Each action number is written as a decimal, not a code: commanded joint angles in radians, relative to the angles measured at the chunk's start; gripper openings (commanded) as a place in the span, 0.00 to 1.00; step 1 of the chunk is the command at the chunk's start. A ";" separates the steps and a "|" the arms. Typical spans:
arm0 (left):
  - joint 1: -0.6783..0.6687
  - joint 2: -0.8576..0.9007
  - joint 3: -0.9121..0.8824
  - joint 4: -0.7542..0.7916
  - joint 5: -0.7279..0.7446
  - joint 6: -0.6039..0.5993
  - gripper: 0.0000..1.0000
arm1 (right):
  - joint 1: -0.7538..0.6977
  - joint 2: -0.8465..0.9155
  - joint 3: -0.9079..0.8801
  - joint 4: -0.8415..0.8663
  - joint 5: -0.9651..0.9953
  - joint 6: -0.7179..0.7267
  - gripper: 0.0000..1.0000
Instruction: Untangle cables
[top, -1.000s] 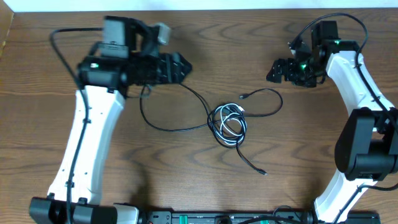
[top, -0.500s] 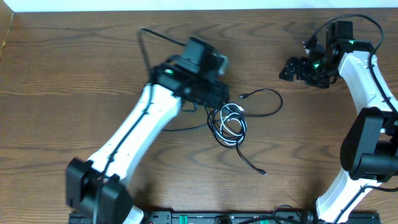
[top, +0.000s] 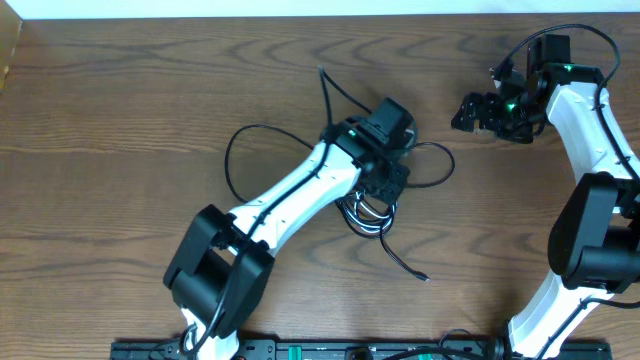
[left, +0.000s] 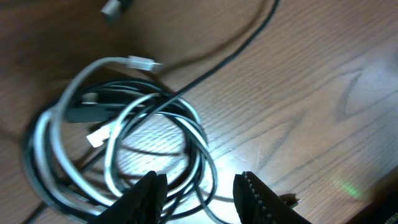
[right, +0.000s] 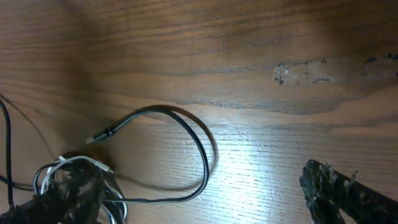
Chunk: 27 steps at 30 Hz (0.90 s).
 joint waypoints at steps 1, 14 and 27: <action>-0.015 0.038 -0.005 0.002 -0.014 -0.016 0.40 | -0.002 -0.026 0.018 -0.001 0.002 -0.004 0.98; -0.023 0.102 -0.005 0.009 -0.014 -0.056 0.35 | -0.002 -0.026 0.018 -0.001 0.001 -0.004 0.99; -0.035 0.130 -0.028 0.058 -0.014 -0.062 0.32 | -0.002 -0.026 0.018 0.000 0.002 -0.004 0.99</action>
